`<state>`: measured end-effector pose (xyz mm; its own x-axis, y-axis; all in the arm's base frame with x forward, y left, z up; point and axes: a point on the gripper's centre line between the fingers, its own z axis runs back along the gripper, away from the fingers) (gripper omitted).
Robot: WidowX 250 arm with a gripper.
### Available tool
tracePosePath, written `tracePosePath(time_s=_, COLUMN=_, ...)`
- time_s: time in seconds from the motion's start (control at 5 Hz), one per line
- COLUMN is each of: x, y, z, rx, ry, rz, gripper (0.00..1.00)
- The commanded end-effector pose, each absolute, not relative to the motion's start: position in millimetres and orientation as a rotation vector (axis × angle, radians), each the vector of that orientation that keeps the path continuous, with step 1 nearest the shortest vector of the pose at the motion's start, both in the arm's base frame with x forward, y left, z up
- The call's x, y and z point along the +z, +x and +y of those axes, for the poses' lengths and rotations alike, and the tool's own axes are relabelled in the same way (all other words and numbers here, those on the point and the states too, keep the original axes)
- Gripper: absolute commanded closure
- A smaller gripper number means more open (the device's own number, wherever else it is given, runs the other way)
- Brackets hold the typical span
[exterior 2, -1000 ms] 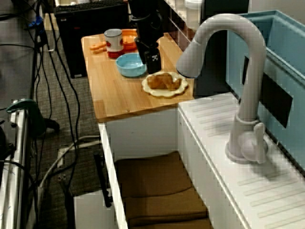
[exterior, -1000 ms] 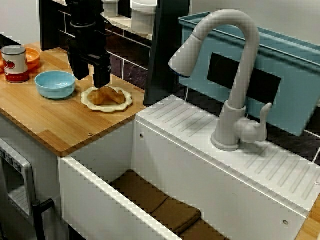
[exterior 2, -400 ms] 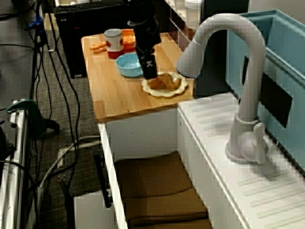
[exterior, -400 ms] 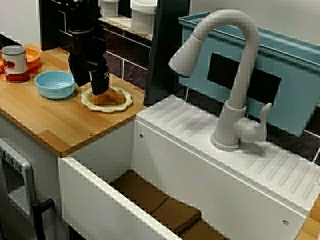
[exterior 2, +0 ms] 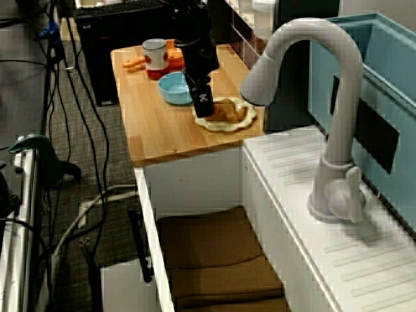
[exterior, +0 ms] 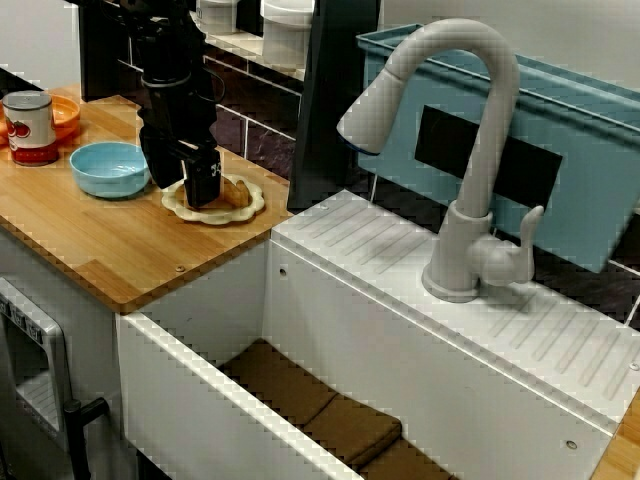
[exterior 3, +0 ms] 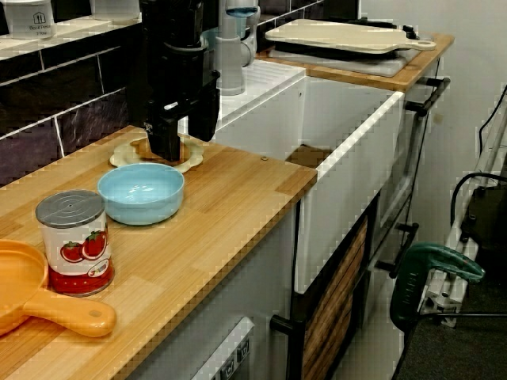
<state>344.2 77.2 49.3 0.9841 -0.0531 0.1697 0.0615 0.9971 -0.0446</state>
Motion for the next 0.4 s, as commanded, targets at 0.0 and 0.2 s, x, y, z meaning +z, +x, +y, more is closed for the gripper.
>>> tracePosePath(time_s=0.0, x=61.6, y=346.1, z=81.9, rx=-0.049, ry=-0.019, rz=-0.212, gripper=0.00)
tracePosePath(time_s=0.2, x=61.9, y=347.5, z=82.8, rx=-0.044, ry=-0.016, rz=-0.210, gripper=0.00)
